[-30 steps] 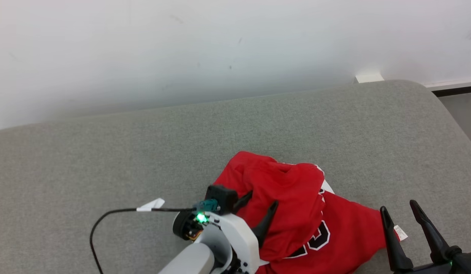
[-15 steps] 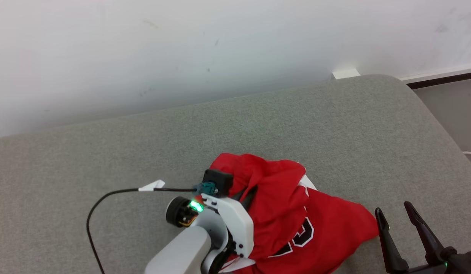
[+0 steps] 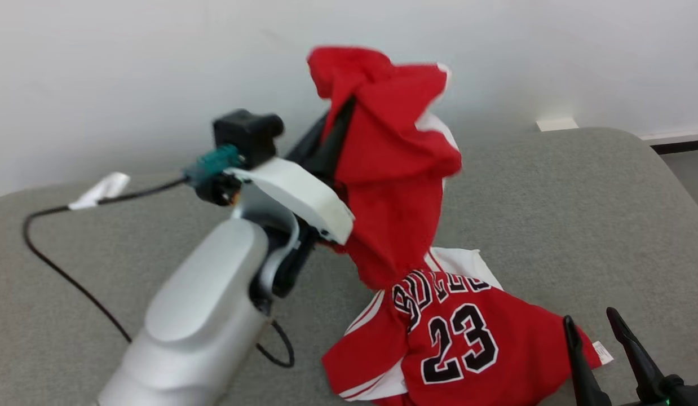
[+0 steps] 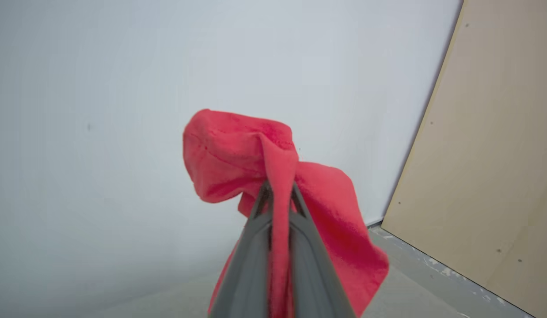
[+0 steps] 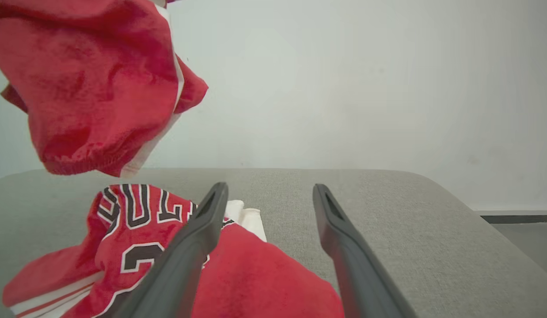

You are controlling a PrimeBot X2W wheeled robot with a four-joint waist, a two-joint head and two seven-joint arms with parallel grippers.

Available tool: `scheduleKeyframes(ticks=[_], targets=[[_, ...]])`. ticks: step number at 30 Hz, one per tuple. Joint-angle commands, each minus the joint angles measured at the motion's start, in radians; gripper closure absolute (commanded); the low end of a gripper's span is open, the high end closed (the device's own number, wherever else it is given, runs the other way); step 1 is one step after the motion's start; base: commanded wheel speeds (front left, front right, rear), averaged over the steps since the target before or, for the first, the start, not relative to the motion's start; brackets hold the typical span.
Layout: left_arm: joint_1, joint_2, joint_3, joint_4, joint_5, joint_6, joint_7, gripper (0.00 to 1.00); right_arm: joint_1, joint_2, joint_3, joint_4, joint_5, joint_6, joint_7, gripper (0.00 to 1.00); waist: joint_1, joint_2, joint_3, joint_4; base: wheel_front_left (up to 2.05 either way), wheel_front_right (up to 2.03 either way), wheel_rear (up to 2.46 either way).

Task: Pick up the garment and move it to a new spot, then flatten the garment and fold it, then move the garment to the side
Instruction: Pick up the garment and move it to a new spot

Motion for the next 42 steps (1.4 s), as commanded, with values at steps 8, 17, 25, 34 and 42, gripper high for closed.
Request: scheduleKeyframes(ticks=[8, 17, 25, 34, 42], targets=[[-0.066, 0.233, 0.141, -0.138, 0.024, 0.092, 0.107, 1.0, 0.02, 0.003, 0.002, -0.004, -0.009, -0.002, 0.001, 0.0, 0.0, -0.0001, -0.014, 0.106, 0.0, 0.0, 0.0], [0.019, 0.445, 0.227, 0.009, 0.055, 0.16, 0.168, 1.0, 0.015, -0.004, 0.002, -0.008, -0.002, -0.002, 0.001, 0.0, 0.0, -0.0001, 0.029, 0.192, 0.0, 0.0, 0.0], [0.094, 0.462, 0.247, 0.217, 0.053, 0.195, 0.121, 1.0, -0.029, -0.039, 0.005, -0.017, 0.003, -0.002, 0.001, 0.0, 0.0, -0.0001, 0.113, 0.236, 0.0, 0.0, 0.0], [0.124, 0.395, 0.293, 0.455, 0.002, 0.248, 0.032, 1.0, -0.063, -0.08, 0.01, -0.025, 0.009, -0.002, 0.001, 0.0, 0.0, -0.0001, 0.202, 0.233, 0.0, 0.0, 0.0], [0.093, 0.337, 0.31, 0.608, -0.027, 0.257, -0.01, 0.0, -0.065, -0.093, 0.012, -0.015, 0.013, -0.002, 0.001, 0.0, 0.0, -0.0001, 0.205, 0.236, 0.0, 0.0, 0.0]])
